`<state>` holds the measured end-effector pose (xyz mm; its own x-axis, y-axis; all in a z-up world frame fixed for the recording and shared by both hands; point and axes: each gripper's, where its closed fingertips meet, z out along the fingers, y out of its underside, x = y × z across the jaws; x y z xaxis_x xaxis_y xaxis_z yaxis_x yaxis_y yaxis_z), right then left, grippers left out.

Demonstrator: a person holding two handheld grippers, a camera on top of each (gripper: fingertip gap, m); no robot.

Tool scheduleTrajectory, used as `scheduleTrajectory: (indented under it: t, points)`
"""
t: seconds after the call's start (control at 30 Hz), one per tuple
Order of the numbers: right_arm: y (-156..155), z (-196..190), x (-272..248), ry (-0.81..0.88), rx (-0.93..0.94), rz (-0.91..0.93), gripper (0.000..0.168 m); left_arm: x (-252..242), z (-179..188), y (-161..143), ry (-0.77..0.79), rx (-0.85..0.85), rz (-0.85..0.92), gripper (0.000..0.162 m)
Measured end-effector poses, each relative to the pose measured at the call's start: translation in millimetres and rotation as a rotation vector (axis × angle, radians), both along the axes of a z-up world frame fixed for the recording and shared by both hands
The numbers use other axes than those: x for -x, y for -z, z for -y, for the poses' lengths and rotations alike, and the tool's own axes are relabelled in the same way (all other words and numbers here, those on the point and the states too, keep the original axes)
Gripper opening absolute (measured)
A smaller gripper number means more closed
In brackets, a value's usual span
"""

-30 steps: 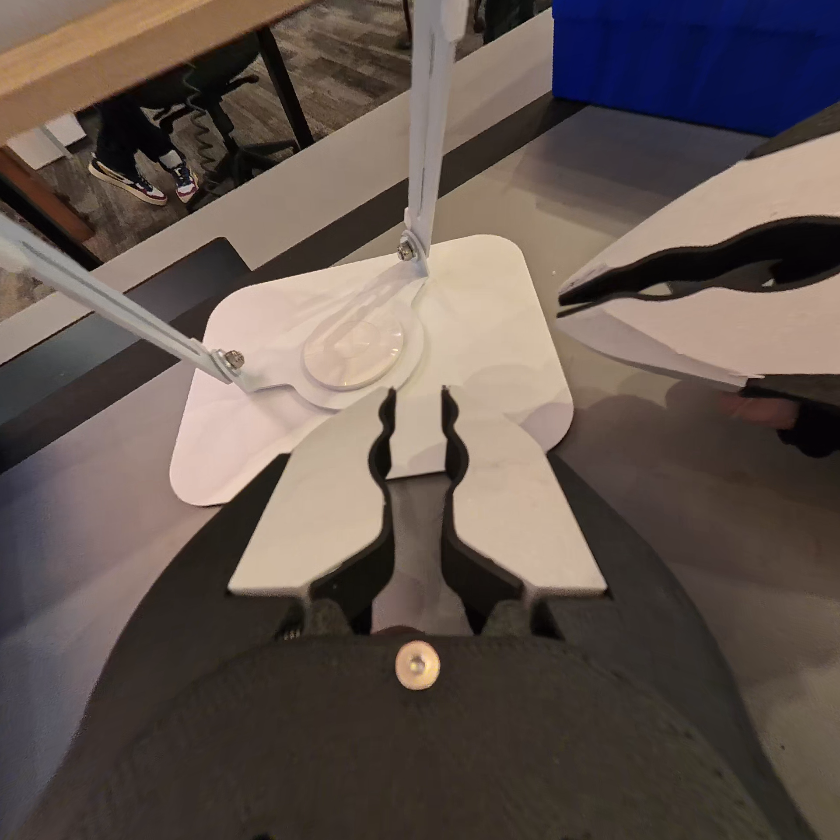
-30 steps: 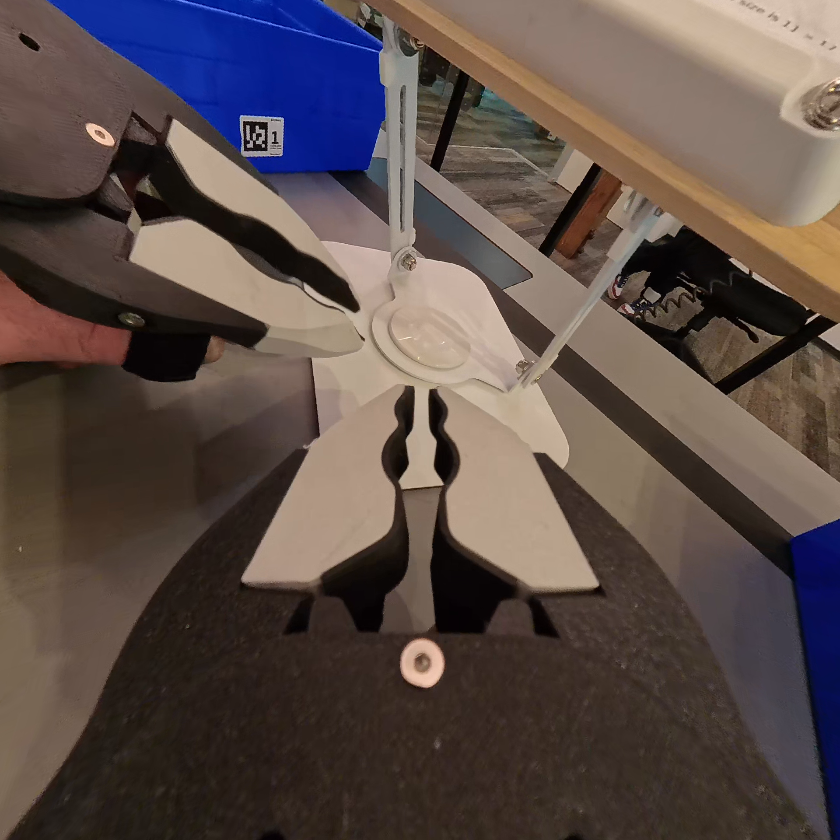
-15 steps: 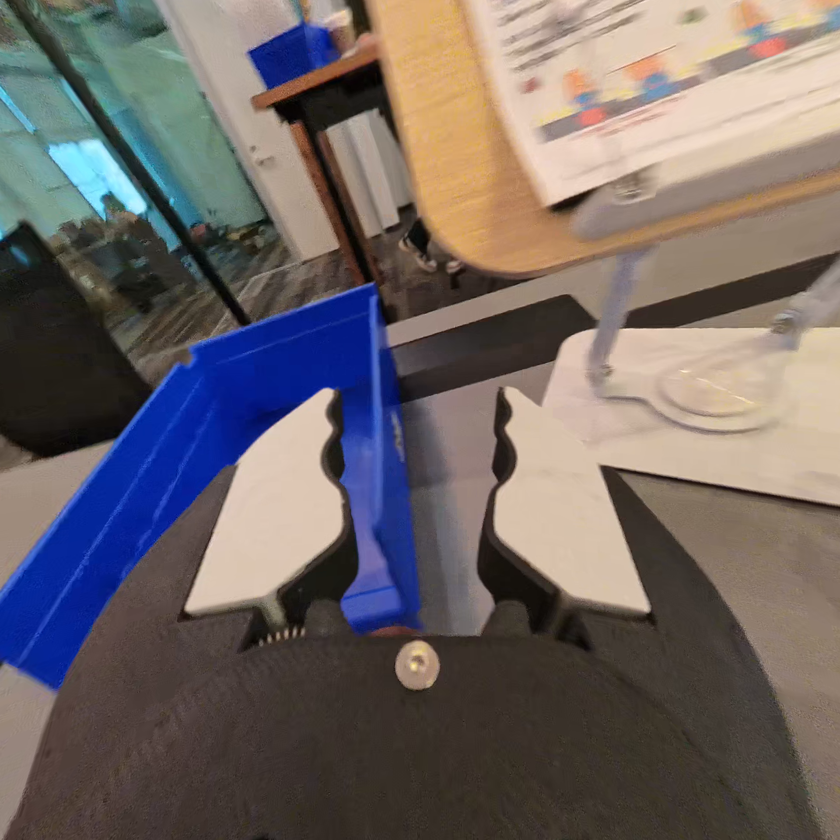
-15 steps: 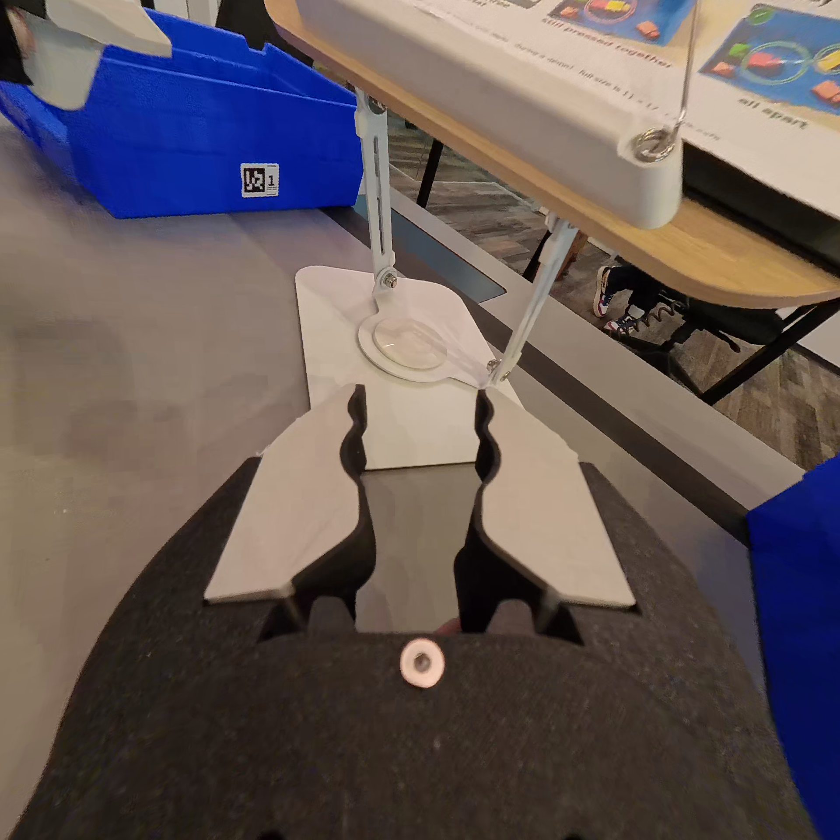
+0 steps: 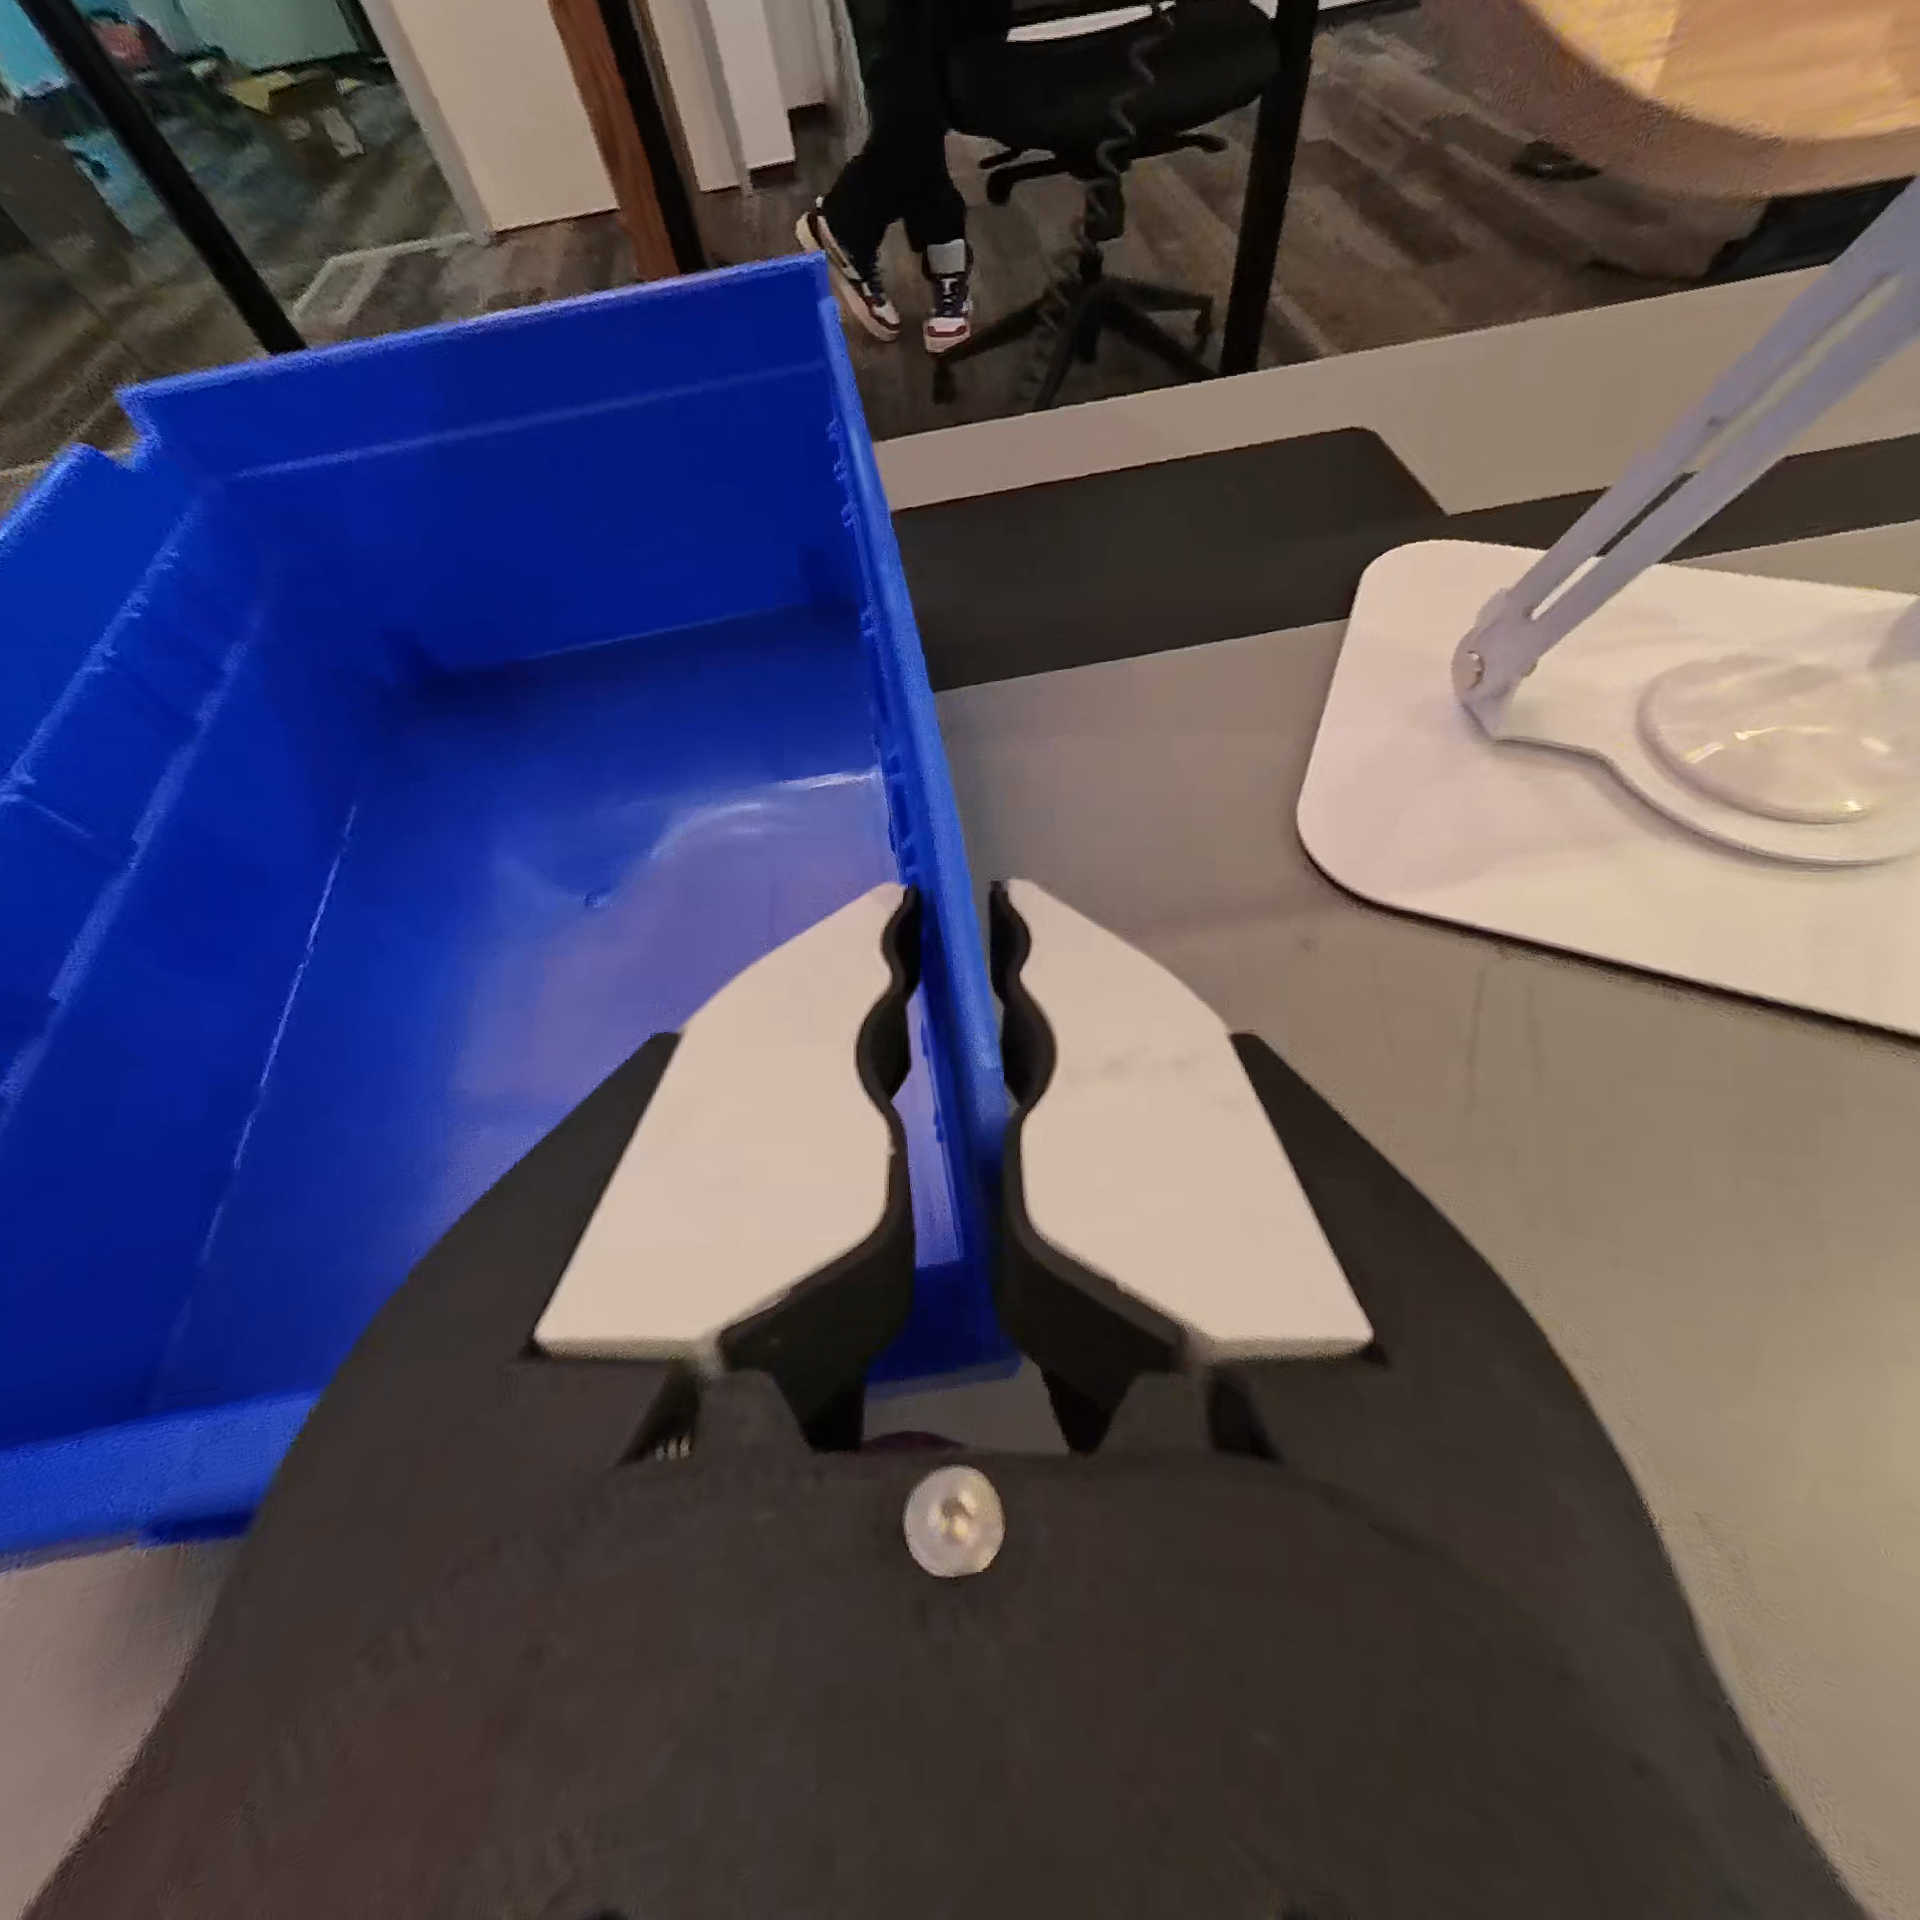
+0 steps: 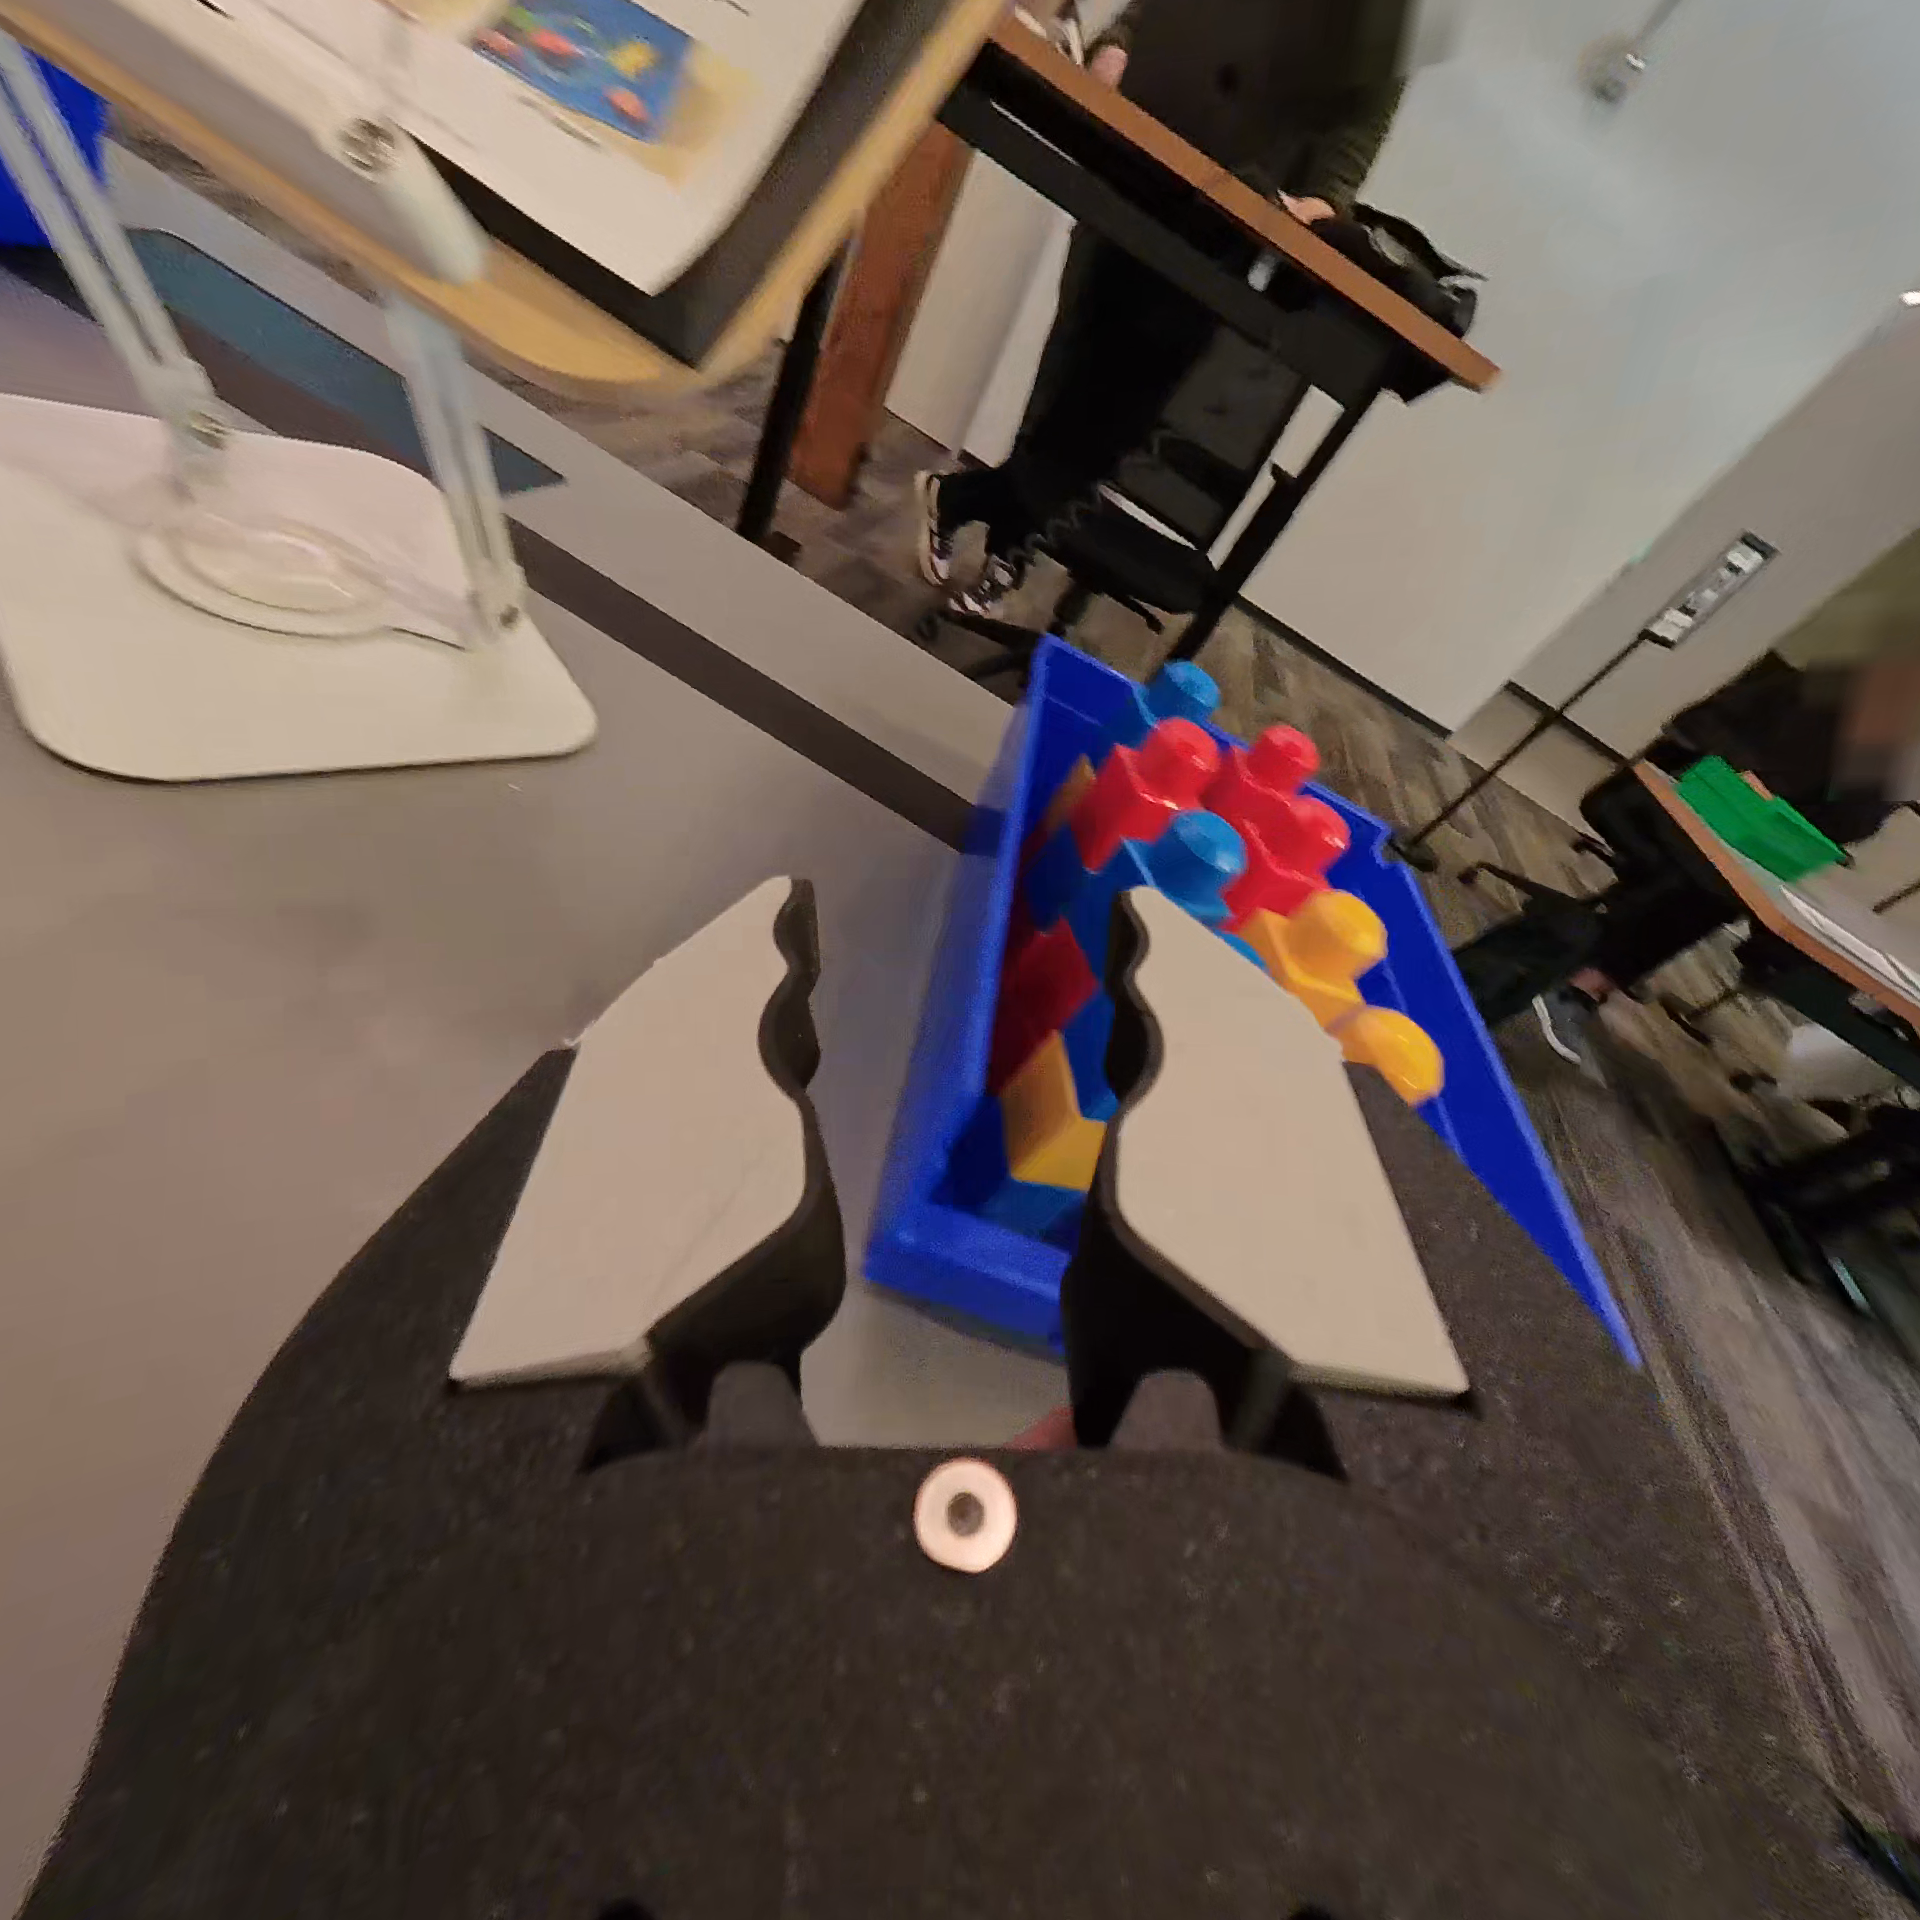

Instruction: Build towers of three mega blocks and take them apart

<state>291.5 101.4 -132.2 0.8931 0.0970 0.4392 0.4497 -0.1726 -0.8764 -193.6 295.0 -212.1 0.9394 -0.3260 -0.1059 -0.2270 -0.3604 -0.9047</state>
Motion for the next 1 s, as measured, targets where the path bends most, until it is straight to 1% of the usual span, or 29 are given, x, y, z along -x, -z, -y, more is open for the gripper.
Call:
scheduleTrajectory:
  t: [0.07,0.13,0.27,0.3,0.47,0.53,0.6,0.7,0.8,1.0]
  points:
    - [4.7,2.6,-20.8,0.041,0.04,0.003,0.054,1.1,-0.4,-0.3,-0.012,-0.007,-0.005,0.01]
    - [14.2,1.1,-27.8,0.041,0.097,-0.012,0.054,5.5,0.5,-1.1,-0.027,-0.009,-0.017,0.005]
    - [46.8,-13.8,-31.7,0.044,0.222,-0.071,0.051,9.3,5.6,-0.4,-0.019,0.001,-0.006,0.004]
    - [54.5,-18.5,-31.5,0.04,0.24,-0.079,0.049,9.5,6.8,-0.1,-0.02,0.005,-0.002,0.004]
    - [86.3,-36.8,-27.6,0.02,0.345,-0.063,0.024,9.4,12.5,1.0,-0.001,0.022,-0.014,0.003]
    - [86.4,-39.7,-28.5,0.015,0.345,-0.063,0.015,11.3,15.0,1.1,0.023,0.038,-0.014,0.004]
    - [86.4,-39.4,-28.5,0.005,0.36,-0.09,0.014,11.9,16.9,1.3,0.056,0.059,0.02,0.004]
    - [86.5,-35.0,-32.6,0.014,0.373,-0.088,0.01,15.9,22.0,2.0,0.11,0.069,-0.004,0.004]
    - [87.1,-25.9,-39.0,0.014,0.381,-0.086,0.004,21.7,32.1,2.5,0.157,0.111,0.02,0.004]
    - [87.2,-6.7,-41.9,-0.036,0.41,-0.135,0.003,34.8,63.3,2.9,0.228,0.184,0.054,0.005]
